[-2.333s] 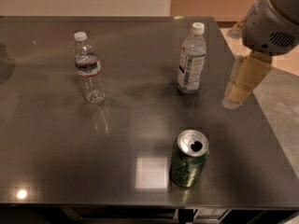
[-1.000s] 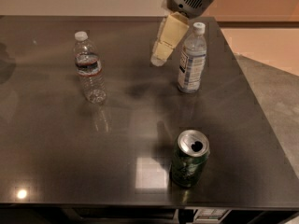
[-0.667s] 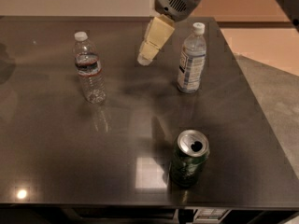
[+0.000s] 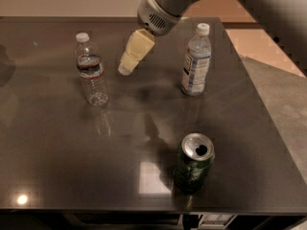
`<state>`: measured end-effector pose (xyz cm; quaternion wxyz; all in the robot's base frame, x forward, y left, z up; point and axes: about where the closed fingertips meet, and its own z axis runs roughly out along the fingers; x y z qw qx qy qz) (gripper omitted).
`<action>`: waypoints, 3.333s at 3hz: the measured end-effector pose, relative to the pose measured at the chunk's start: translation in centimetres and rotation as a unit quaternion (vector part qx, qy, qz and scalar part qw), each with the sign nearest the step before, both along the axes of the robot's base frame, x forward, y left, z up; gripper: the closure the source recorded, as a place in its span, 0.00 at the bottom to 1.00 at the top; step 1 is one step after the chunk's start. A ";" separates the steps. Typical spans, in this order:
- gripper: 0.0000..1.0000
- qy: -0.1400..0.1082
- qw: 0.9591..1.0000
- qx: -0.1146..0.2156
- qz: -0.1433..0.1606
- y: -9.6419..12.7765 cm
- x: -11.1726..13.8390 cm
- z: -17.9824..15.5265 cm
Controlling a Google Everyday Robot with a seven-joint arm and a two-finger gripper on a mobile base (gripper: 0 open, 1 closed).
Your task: Knock water bottle over
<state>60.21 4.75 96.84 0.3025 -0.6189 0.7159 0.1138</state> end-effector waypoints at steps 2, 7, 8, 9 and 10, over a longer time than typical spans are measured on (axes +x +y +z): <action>0.00 0.022 0.998 0.039 0.047 8.5 -1.3 -3.8; 0.77 0.071 0.994 0.066 0.047 10.4 -1.0 -3.3; 0.99 0.063 0.997 0.013 0.043 7.9 -1.3 -2.9; 1.00 0.050 0.996 -0.062 0.044 5.0 -2.0 -2.7; 1.00 0.038 0.988 -0.136 0.058 2.3 -3.1 -2.4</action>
Offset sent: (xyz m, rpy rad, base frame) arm -0.0129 0.1367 -0.0482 0.1308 0.0665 0.1298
